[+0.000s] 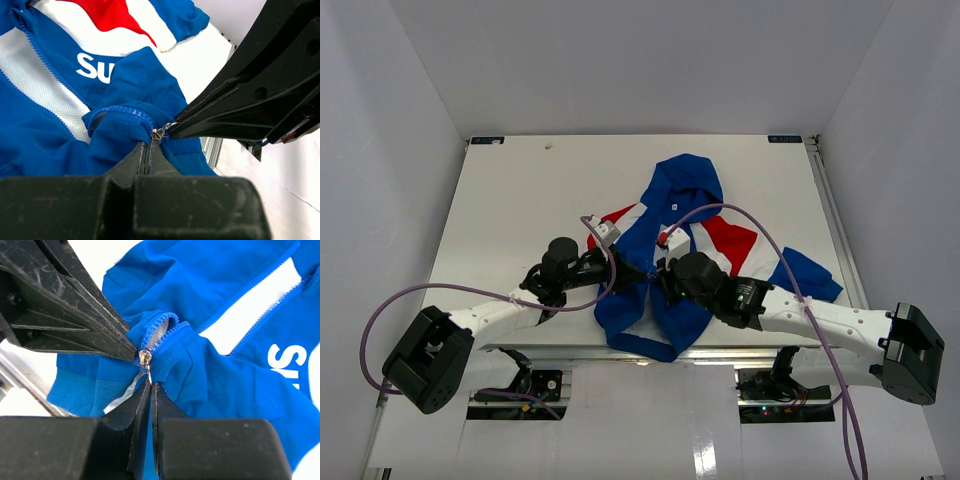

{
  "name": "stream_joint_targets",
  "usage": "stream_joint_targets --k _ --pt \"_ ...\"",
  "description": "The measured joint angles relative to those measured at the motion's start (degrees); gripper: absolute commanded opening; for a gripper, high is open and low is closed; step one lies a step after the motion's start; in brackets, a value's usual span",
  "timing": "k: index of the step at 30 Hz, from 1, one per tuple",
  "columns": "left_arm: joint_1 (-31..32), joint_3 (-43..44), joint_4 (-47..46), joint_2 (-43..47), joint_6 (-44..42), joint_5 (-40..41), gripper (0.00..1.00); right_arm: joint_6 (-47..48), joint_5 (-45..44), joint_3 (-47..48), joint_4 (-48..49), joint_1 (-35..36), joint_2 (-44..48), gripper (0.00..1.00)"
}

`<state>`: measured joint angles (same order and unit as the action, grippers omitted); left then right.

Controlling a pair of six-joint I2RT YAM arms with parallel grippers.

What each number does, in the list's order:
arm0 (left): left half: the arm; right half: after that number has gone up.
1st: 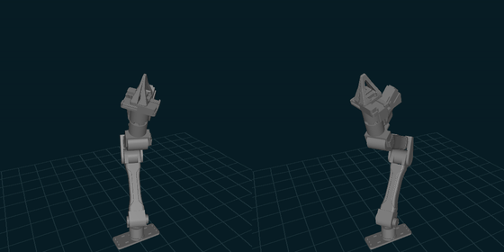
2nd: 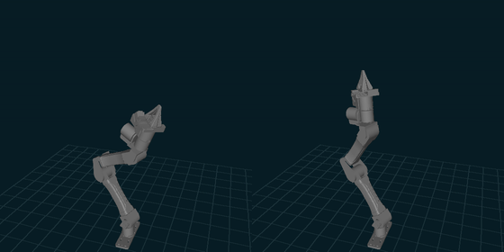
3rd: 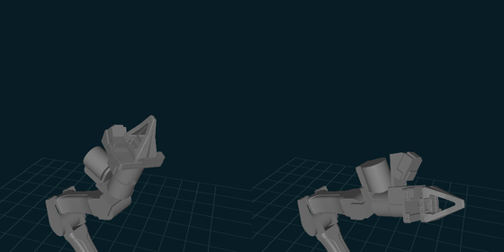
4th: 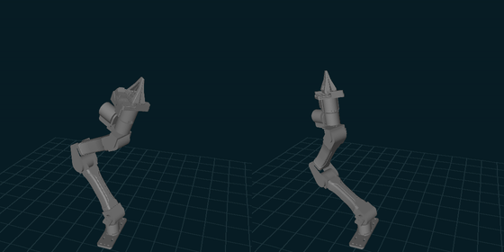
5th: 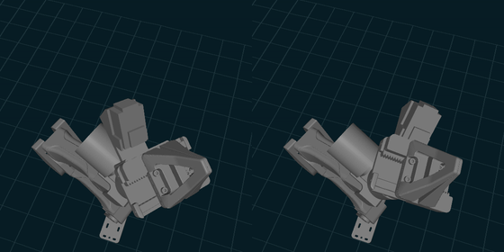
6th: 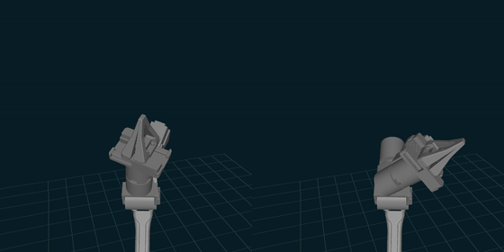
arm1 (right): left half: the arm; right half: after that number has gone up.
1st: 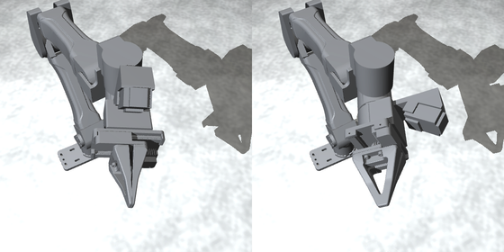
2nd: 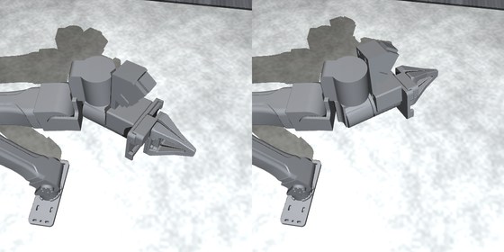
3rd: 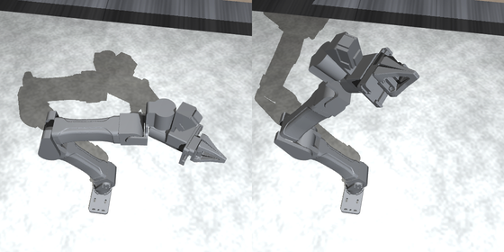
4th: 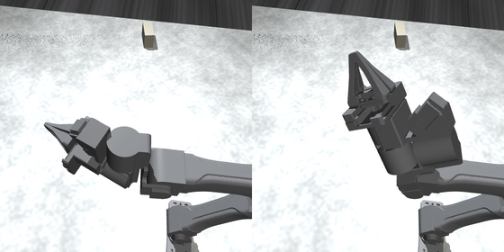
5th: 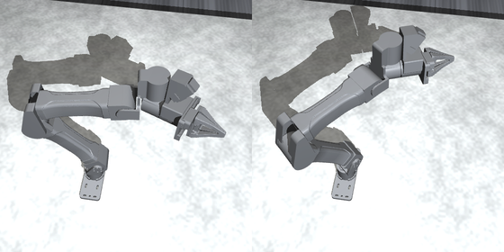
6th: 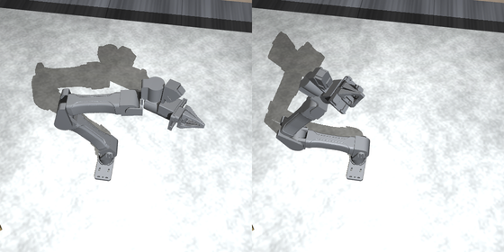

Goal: Zip up the jacket

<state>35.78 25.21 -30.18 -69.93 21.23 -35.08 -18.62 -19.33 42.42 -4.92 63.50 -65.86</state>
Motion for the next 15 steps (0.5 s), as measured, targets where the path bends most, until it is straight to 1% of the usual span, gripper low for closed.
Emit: stream_joint_targets --k 3,9,12,15 --pt "-0.01 0.00 0.16 0.00 -0.28 0.61 0.00 0.94 -0.23 1.86 -1.96 0.02 -1.47 0.08" --pt "0.02 0.00 0.55 0.00 -0.43 0.79 0.00 1.13 0.64 2.28 -2.69 0.01 -1.79 0.08" --pt "0.02 0.00 0.66 0.00 -0.43 0.79 0.00 1.15 1.26 2.28 -2.74 -0.02 -1.64 0.14" --pt "0.00 0.00 1.41 0.00 -0.51 0.79 0.00 1.31 1.73 2.28 -2.64 -0.08 -0.84 0.13"
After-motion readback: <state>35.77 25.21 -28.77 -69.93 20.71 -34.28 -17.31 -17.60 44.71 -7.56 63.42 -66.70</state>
